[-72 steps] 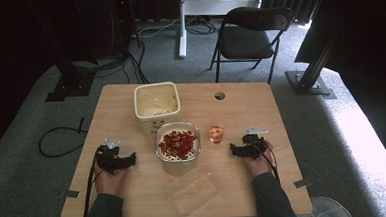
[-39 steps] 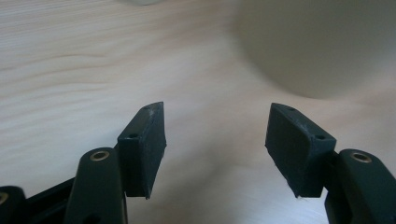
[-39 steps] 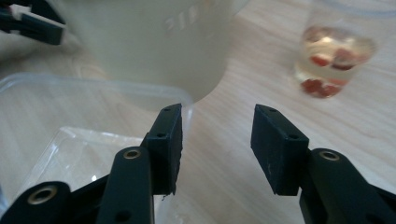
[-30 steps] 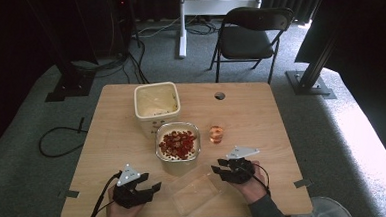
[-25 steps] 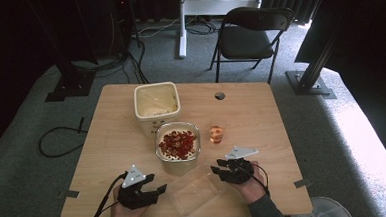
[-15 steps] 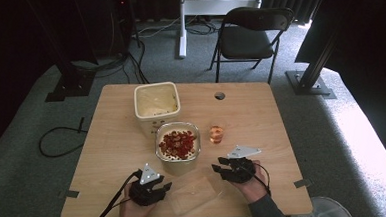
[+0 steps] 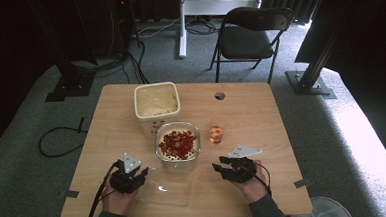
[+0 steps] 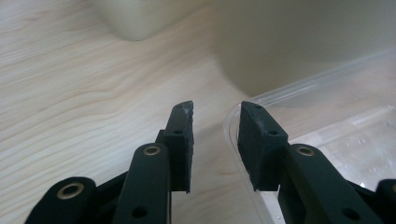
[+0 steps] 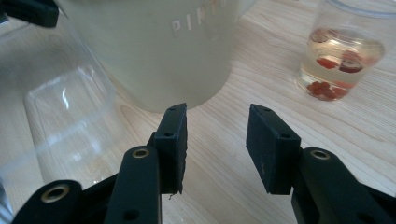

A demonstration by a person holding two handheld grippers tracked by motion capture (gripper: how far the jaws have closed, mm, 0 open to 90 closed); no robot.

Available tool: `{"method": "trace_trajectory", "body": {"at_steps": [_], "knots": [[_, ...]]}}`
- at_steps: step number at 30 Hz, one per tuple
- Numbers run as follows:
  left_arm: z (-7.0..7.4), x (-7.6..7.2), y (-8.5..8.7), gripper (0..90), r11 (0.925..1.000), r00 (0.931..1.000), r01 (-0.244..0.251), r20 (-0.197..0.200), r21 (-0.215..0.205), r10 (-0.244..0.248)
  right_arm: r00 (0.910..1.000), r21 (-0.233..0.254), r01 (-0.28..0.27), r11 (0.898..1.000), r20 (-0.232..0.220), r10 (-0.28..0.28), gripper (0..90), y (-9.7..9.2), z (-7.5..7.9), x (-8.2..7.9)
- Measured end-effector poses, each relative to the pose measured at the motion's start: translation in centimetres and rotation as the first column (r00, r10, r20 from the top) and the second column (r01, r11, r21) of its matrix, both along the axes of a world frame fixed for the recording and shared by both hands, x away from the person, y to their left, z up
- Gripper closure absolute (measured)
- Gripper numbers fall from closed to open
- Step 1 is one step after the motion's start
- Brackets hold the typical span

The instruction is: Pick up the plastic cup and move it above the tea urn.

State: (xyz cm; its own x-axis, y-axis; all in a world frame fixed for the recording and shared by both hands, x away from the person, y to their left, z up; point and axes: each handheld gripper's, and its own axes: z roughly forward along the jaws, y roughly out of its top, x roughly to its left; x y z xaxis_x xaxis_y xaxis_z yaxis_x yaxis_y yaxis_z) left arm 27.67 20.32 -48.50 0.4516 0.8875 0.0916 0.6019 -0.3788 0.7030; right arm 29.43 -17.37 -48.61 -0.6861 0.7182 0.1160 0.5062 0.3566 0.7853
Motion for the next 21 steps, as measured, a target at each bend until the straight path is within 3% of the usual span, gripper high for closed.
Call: {"method": "trace_trajectory", "body": {"at_steps": [4,7,10,21], "knots": [[0.2,1.3,2.5,70.6,0.9965,0.9964,-0.083,0.012,0.003,0.083,1.0000,0.001,0.007,1.000,0.002,-0.007,57.7,-0.2,0.0,0.1],[0.2,2.6,4.6,75.1,0.9892,0.9893,-0.145,0.012,-0.019,0.145,1.0000,0.001,0.008,1.000,0.003,-0.008,57.7,-0.2,0.0,0.1],[0.0,3.5,6.0,80.1,0.9851,0.9855,-0.170,-0.004,-0.029,0.170,0.9999,0.000,0.010,1.000,0.002,-0.010,57.7,-0.1,-0.1,0.2],[-0.6,5.0,6.7,79.2,0.9970,0.9965,-0.075,-0.039,-0.018,0.074,0.9998,-0.001,0.017,1.000,-0.006,-0.017,57.7,-0.3,-0.4,0.3]]}}
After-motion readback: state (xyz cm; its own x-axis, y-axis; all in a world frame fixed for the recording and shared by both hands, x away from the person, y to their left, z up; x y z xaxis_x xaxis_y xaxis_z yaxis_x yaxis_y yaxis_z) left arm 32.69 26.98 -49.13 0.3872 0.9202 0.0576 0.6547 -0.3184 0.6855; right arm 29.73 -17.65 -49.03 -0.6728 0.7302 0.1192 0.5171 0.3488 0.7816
